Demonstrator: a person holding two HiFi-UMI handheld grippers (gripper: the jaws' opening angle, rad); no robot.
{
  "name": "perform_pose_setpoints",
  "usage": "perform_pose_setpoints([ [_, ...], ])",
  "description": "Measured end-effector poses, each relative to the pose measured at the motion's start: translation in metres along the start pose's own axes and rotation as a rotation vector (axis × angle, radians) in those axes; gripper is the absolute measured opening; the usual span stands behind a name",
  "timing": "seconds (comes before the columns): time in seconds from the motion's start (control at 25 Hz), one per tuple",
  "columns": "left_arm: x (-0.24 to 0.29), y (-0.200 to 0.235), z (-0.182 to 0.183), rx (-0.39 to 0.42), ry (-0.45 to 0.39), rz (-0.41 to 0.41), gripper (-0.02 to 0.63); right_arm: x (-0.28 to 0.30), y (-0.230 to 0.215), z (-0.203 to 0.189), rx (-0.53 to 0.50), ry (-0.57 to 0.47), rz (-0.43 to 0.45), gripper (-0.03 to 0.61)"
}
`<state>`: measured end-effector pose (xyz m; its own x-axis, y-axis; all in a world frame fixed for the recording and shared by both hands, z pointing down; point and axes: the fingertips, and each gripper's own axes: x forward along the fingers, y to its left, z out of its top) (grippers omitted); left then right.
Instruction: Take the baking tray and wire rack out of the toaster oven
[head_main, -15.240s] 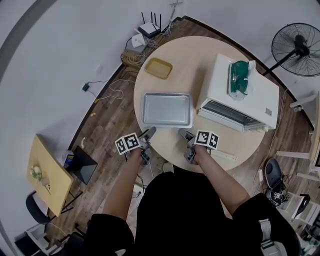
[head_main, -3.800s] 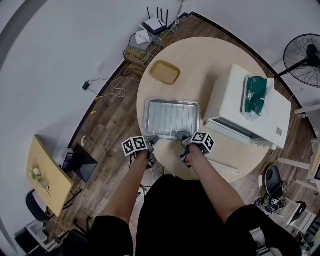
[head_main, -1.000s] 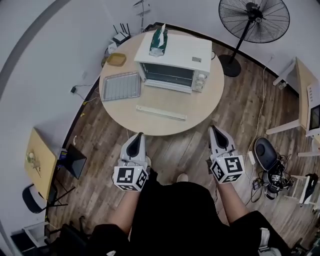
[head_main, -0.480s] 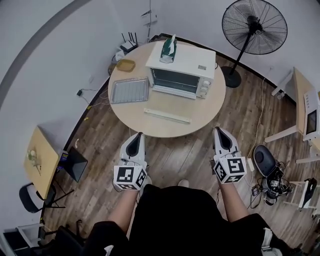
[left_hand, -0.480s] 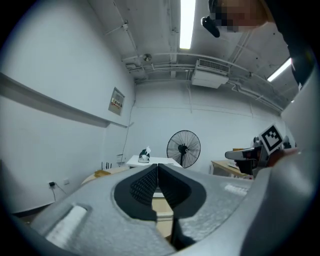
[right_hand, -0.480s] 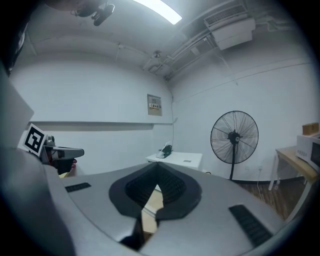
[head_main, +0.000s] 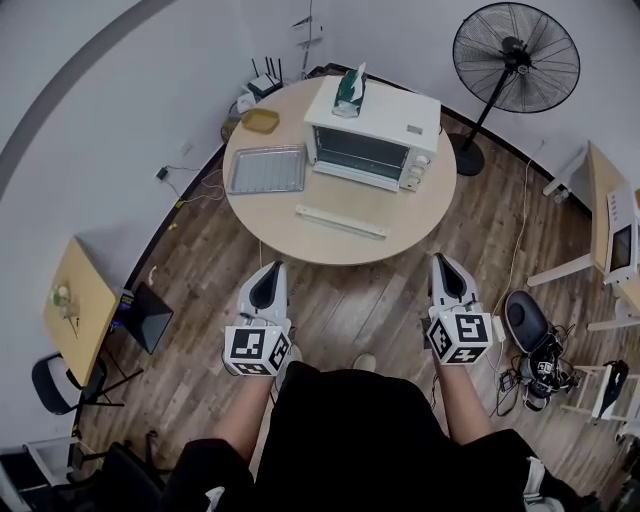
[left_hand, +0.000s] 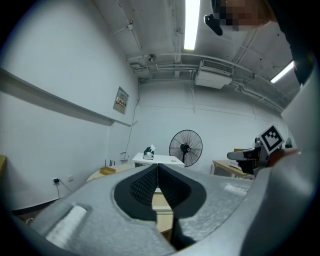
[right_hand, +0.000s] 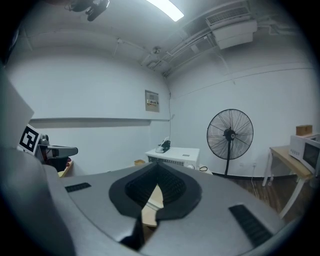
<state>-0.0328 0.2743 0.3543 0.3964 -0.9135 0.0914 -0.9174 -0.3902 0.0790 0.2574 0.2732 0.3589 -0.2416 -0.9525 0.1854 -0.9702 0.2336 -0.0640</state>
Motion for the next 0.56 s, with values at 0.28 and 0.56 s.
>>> perform_pose_setpoints([
  [0.28, -0.005, -0.015, -0.005, -0.011, -0.009, 0.011, 0.02, -0.016, -0.005, -0.002, -0.022, -0.023, 0.005, 0.002],
  [0.56, 0.004, -0.034, -0.024, -0.044, -0.013, 0.045, 0.02, -0.024, -0.034, -0.009, -0.029, -0.039, -0.007, 0.002],
])
